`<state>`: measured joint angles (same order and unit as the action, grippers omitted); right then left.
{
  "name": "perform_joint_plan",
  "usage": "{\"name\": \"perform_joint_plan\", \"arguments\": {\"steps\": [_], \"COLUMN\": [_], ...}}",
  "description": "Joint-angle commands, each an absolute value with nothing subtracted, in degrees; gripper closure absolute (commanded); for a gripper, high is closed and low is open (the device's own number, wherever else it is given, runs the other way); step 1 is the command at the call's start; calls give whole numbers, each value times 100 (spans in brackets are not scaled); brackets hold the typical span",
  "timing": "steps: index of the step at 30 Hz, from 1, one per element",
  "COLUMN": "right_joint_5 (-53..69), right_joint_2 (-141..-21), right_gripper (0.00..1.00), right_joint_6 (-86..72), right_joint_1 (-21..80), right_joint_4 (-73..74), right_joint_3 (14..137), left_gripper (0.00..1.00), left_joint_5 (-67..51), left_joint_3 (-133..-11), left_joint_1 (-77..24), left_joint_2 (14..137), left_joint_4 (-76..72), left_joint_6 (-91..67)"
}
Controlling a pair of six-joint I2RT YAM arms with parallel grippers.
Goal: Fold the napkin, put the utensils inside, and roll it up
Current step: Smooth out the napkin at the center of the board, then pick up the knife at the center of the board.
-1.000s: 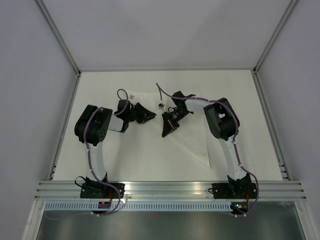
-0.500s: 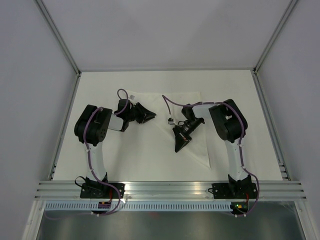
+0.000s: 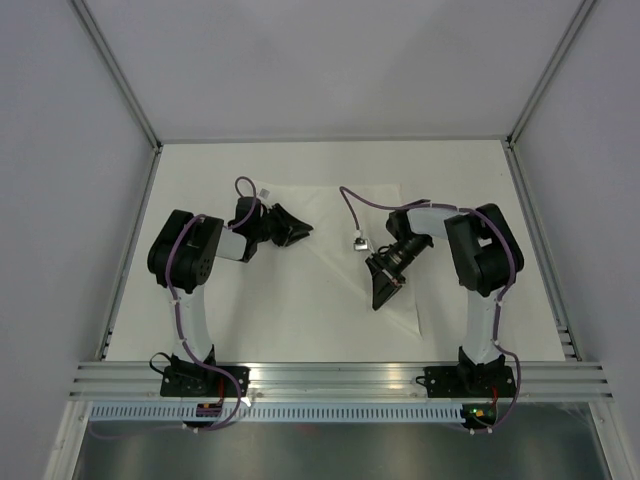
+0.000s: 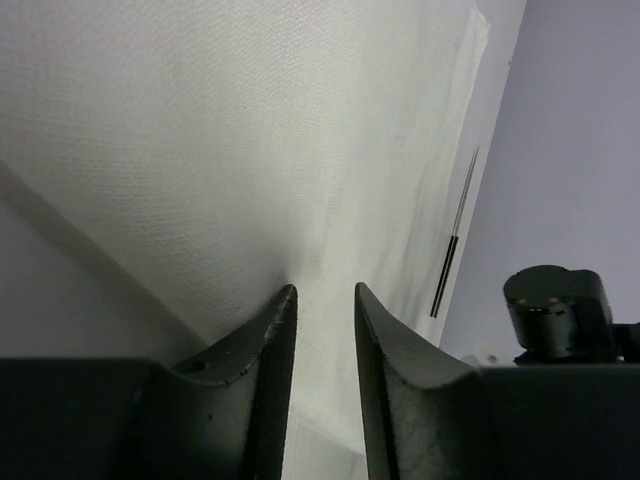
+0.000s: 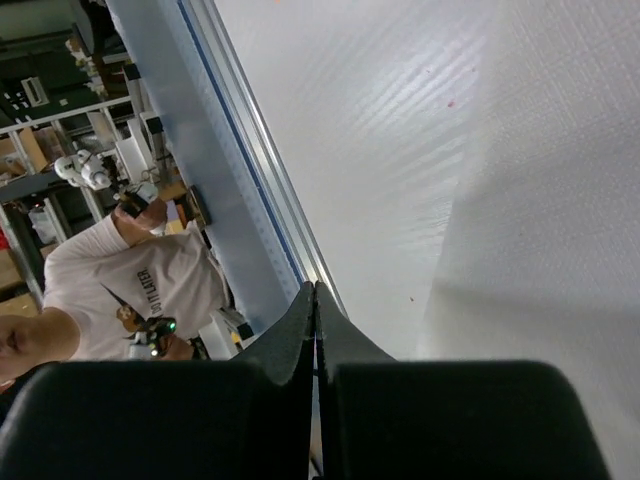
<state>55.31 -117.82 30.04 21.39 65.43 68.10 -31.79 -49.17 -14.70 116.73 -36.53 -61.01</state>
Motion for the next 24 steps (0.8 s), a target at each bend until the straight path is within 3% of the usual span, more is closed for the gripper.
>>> {"name": "perform_joint_plan", "arguments": {"steps": [1, 3, 4, 7, 11, 16, 24], "right_joint_5": [5660, 5363, 5135, 3383, 2419, 1162, 897], "right_joint_2": [-11067, -10708, -10583, -10161, -10466, -11100, -10821], "right_gripper": [100, 95, 88, 75, 67, 59, 46], "right_joint_6": [3490, 2702, 2394, 1443, 1415, 1792, 1767], "right_joint_1": [1969, 1637, 1478, 575, -593, -1537, -1731], "right_joint_4": [6970, 6482, 6225, 5214, 5158, 4703, 3868], "right_joint_3": [7302, 7689, 7795, 8251, 8900, 8686, 7911], "left_gripper": [64, 56, 53, 39, 29, 26, 26], "left_joint_5": [-3339, -3497, -3559, -3752, -3832, -3753, -3788], "left_joint_3": [-5106, -5229, -5282, -5658, -5985, -6319, -6346], "left_joint_1": [-1459, -1450, -1450, -1459, -1494, -1538, -1538], "left_joint_2": [11329, 11206, 11154, 10847, 10600, 10118, 9835], "left_joint_4": [-3831, -3946, -3990, -3964, -3832, -3517, -3094], "left_joint_6": [-5915, -5889, -5871, -5766, -5643, -5415, -5001]}}
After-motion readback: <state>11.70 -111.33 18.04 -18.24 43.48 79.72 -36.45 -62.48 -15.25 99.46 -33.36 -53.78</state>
